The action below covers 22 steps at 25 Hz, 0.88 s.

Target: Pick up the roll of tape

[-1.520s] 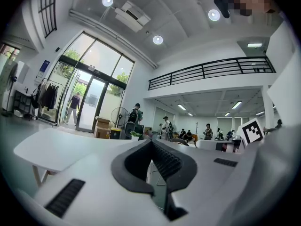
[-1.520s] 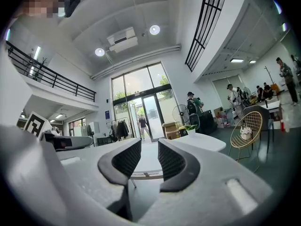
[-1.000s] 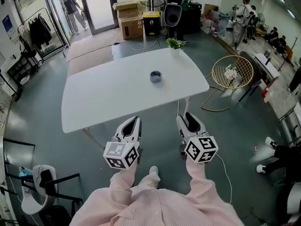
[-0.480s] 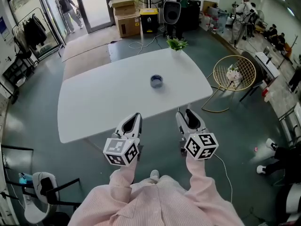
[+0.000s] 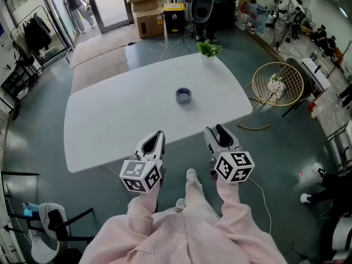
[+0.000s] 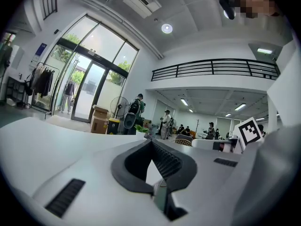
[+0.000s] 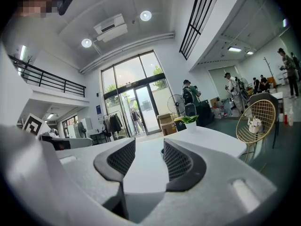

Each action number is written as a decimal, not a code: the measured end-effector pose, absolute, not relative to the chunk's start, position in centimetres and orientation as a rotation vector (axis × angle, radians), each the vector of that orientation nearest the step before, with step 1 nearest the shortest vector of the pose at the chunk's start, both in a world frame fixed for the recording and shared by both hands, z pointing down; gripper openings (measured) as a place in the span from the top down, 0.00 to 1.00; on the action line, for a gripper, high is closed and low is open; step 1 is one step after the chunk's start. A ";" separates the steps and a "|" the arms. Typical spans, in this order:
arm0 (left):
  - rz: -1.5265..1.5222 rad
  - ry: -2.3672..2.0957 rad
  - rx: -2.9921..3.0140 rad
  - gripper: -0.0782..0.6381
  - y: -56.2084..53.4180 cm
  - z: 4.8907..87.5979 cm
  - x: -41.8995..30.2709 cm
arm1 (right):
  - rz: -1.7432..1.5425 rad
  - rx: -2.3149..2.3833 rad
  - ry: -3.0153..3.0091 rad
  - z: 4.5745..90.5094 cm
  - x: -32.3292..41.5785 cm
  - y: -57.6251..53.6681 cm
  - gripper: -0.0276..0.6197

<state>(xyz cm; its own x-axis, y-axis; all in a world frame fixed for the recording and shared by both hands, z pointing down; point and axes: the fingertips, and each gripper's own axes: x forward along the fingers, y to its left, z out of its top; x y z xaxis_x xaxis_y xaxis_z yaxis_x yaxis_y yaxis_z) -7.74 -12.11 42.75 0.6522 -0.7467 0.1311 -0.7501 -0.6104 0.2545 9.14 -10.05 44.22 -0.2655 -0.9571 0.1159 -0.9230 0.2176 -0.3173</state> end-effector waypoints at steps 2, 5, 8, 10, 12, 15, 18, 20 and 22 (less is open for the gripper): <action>0.019 -1.212 2.578 0.89 -13.3 43.0 -7.5 | -0.509 -1.821 2.386 44.5 9.4 -11.4 0.69; 0.035 -1.234 2.556 0.89 -15.3 43.7 -7.4 | -0.547 -1.803 2.415 45.5 9.4 -13.6 0.69; 0.046 -1.250 2.532 0.89 -17.9 44.3 -7.1 | -0.583 -1.793 2.438 46.2 9.8 -16.5 0.69; 0.051 -1.257 2.516 0.89 -19.8 44.7 -6.6 | -0.609 -1.786 2.450 46.7 10.2 -18.5 0.69; 0.062 -1.258 2.503 0.89 -21.5 45.1 -5.9 | -0.644 -1.778 2.463 47.3 10.7 -20.5 0.69; 0.091 -1.257 2.494 0.89 -23.7 45.7 -5.0 | -0.712 -1.756 2.481 48.4 11.3 -23.1 0.69; 0.110 -1.260 2.476 0.89 -25.7 46.1 -4.4 | -0.764 -1.725 2.502 49.0 11.4 -25.2 0.69; 0.123 -1.259 2.458 0.89 -26.9 46.5 -3.8 | -0.800 -1.705 2.512 49.4 11.7 -26.5 0.69; 0.137 -1.251 2.443 0.89 -28.0 47.1 -3.2 | -0.847 -1.681 2.522 49.8 12.0 -27.9 0.69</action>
